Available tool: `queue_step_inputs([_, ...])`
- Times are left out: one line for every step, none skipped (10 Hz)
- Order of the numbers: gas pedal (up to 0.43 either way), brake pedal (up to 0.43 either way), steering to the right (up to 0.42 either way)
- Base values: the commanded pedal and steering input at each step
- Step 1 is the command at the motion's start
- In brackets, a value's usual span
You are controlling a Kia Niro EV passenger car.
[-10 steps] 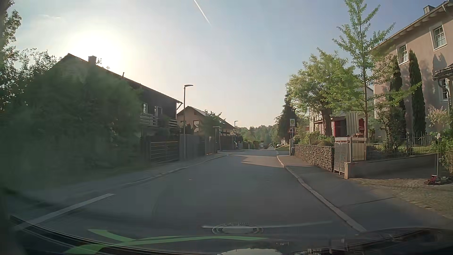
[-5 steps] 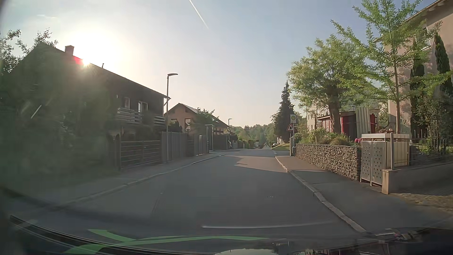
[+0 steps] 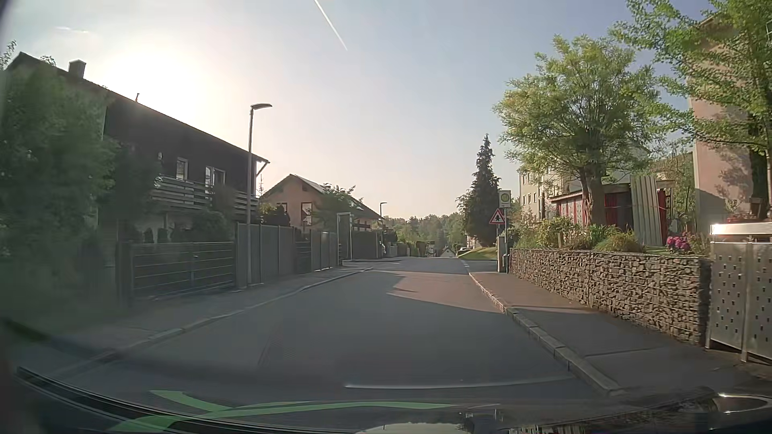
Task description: Follow the waypoints while adhering to traffic rules and regulations
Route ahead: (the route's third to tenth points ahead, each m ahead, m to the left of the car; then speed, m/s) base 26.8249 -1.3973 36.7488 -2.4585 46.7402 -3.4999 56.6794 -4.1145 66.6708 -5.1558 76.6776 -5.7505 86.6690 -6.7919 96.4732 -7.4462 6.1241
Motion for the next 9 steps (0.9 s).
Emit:
queue_step_inputs([0.0,0.0,0.019])
queue_step_inputs([0.0,0.0,0.016])
queue_step_inputs([0.02,0.0,0.012])
queue_step_inputs([0.028,0.0,0.009])
queue_step_inputs([0.039,0.0,0.007])
queue_step_inputs([0.039,0.0,0.006])
queue_step_inputs([0.047,0.0,0.006])
queue_step_inputs([0.047,0.0,0.006])
queue_step_inputs([0.047,0.0,0.006])
